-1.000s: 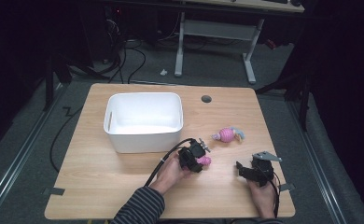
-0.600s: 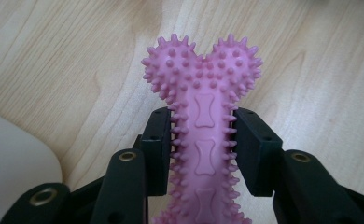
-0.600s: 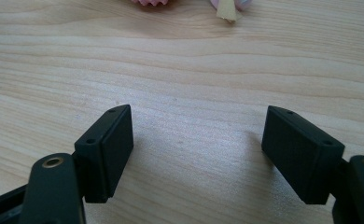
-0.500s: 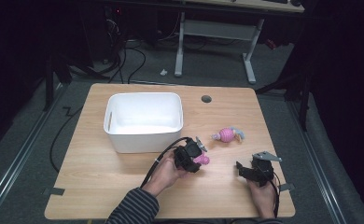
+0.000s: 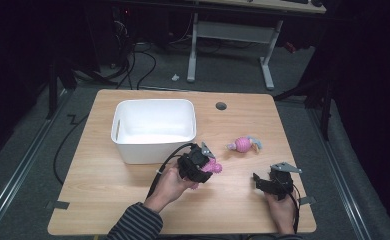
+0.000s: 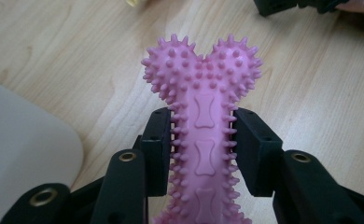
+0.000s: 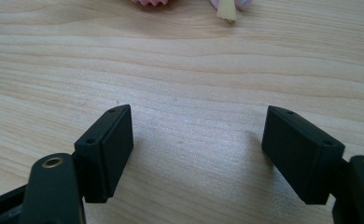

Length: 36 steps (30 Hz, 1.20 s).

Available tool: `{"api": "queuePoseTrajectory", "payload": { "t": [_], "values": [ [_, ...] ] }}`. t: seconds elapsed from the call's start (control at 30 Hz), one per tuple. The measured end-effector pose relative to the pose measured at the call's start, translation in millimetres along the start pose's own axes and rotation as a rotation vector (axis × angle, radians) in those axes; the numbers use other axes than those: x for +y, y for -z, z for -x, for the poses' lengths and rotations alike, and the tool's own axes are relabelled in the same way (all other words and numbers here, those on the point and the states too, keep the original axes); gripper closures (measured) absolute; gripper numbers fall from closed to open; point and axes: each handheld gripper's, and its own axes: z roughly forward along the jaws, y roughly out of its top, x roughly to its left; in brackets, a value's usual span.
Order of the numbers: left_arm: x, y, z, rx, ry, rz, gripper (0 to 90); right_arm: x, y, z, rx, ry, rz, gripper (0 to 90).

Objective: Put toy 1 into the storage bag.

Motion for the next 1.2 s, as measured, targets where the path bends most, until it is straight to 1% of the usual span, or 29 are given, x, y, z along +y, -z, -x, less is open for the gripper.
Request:
{"api": "queuePoseTrajectory", "payload": {
  "t": [0.03,0.13,0.2,0.23,0.27,0.3,0.33,0.37,0.4,0.47,0.53,0.57,0.6,0.63,0.67,0.7,0.8,0.83,0.9,0.93,1.03,1.07,1.2],
  "values": [
    [-1.8,5.0,-2.2,-0.006,0.012,0.003,59.4,0.0,0.0,0.0,0.000,0.000,0.000,25.0],
    [-3.7,8.6,-3.9,-0.002,0.016,0.003,59.4,0.0,0.0,0.0,0.000,0.000,0.000,25.0],
    [-6.1,13.0,-6.5,-0.003,0.024,0.001,59.4,0.0,0.0,0.0,0.000,0.000,0.000,24.9],
    [-7.4,17.8,-8.9,-0.010,0.035,0.003,59.3,0.0,0.0,0.0,0.001,0.000,-0.001,24.8],
    [-7.4,17.8,-8.9,-0.010,0.035,0.003,59.4,0.0,0.0,0.0,0.001,0.000,-0.001,24.8],
    [-7.6,23.3,-10.1,-0.008,0.040,0.008,59.3,0.0,0.0,0.0,0.001,0.000,0.000,24.8],
    [-7.6,23.3,-10.1,-0.008,0.040,0.008,59.3,0.0,0.0,0.0,0.001,0.000,0.000,24.8],
    [-7.3,28.7,-10.6,-0.006,0.045,0.019,59.3,0.0,0.0,0.0,0.001,0.000,-0.001,24.8],
    [-7.3,28.7,-10.6,-0.006,0.045,0.019,59.3,0.0,0.0,0.0,0.001,0.000,-0.001,24.8],
    [-6.7,37.6,-12.5,-0.008,0.051,0.030,59.3,0.0,0.0,0.0,0.001,0.000,-0.001,24.8],
    [-6.5,40.6,-13.7,-0.009,0.053,0.030,59.2,0.0,0.0,0.0,0.001,0.000,0.000,24.8],
    [-6.0,46.2,-16.1,0.006,0.055,0.029,59.2,0.0,0.0,0.0,0.001,0.001,0.000,24.7],
    [-6.0,46.2,-16.1,0.006,0.055,0.029,59.2,0.0,0.0,0.0,0.001,0.001,0.000,24.7],
    [-5.8,52.2,-19.0,0.015,0.062,0.033,59.2,0.0,0.0,0.0,0.002,0.001,-0.001,24.5],
    [-5.8,52.2,-19.0,0.015,0.062,0.033,59.2,0.0,0.0,0.0,0.002,0.001,-0.001,24.5],
    [-5.9,57.5,-21.5,0.017,0.069,0.039,59.2,0.0,-0.1,0.0,0.002,0.001,-0.001,24.4],
    [-5.9,64.2,-24.5,0.023,0.068,0.037,59.3,0.1,-0.1,0.0,0.003,0.003,-0.001,24.0],
    [-5.9,64.2,-24.5,0.023,0.068,0.037,59.3,0.1,-0.1,0.0,0.003,0.003,-0.001,24.0],
    [-5.8,71.1,-27.9,0.025,0.077,0.052,59.3,0.1,-0.1,-0.1,0.003,0.004,-0.002,24.0],
    [-5.8,71.1,-27.9,0.025,0.077,0.052,59.3,0.1,-0.1,-0.1,0.003,0.004,-0.002,24.0],
    [-5.3,78.9,-32.7,0.022,0.086,0.059,59.3,0.1,-0.1,0.0,0.003,0.004,-0.002,24.0],
    [-4.7,83.7,-35.1,0.028,0.089,0.064,59.3,0.1,-0.1,-0.1,0.003,0.004,-0.002,24.0],
    [-4.1,91.0,-40.3,0.027,0.098,0.075,59.3,0.1,-0.1,-0.1,0.003,0.004,-0.002,24.0]
  ]
}}
